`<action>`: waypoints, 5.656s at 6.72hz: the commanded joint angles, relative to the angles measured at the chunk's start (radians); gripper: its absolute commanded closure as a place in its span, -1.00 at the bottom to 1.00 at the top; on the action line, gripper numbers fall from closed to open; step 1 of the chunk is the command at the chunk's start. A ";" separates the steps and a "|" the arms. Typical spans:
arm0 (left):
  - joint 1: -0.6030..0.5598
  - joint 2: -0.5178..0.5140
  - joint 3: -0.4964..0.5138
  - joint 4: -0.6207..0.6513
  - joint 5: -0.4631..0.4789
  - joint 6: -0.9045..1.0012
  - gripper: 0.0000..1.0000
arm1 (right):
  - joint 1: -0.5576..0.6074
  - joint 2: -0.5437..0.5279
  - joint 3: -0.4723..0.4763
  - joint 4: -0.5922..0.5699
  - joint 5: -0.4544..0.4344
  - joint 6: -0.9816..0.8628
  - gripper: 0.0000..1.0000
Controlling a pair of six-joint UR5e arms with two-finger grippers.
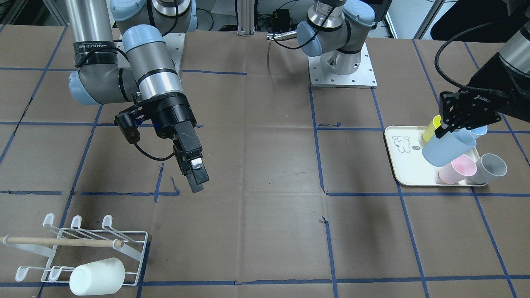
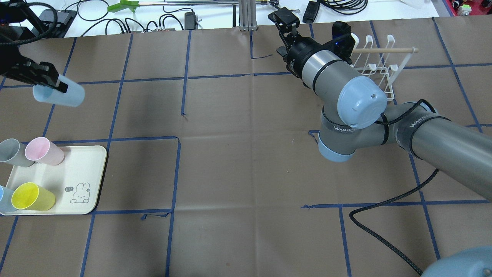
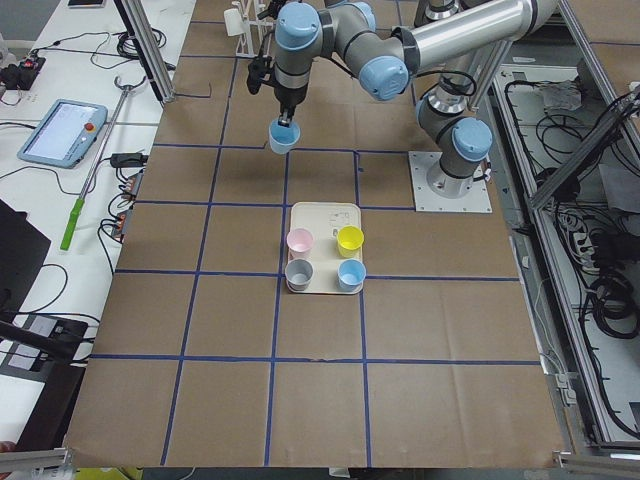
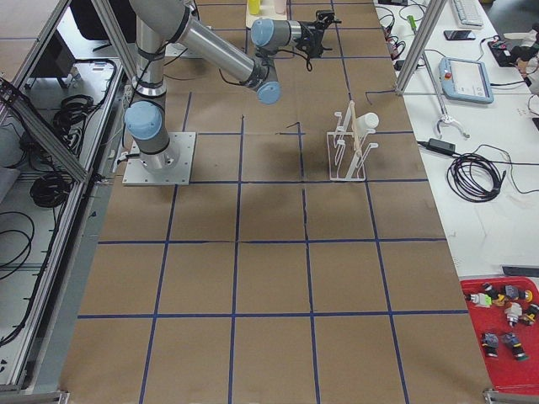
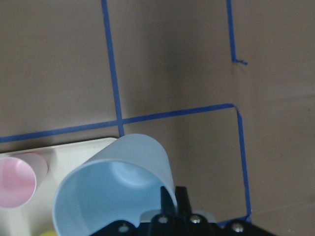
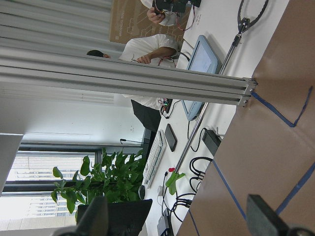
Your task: Transfer IKEA cup to right arm and place on rack
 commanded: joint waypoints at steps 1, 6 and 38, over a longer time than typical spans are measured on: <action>-0.043 -0.010 -0.045 0.176 -0.266 0.017 1.00 | -0.001 -0.004 0.001 0.002 -0.008 -0.001 -0.99; -0.109 -0.059 -0.324 0.643 -0.809 0.182 1.00 | -0.001 -0.001 0.000 0.002 0.083 0.153 -0.99; -0.363 -0.414 -0.398 1.941 -0.845 -0.589 0.83 | 0.107 0.086 -0.097 0.039 0.057 0.204 0.07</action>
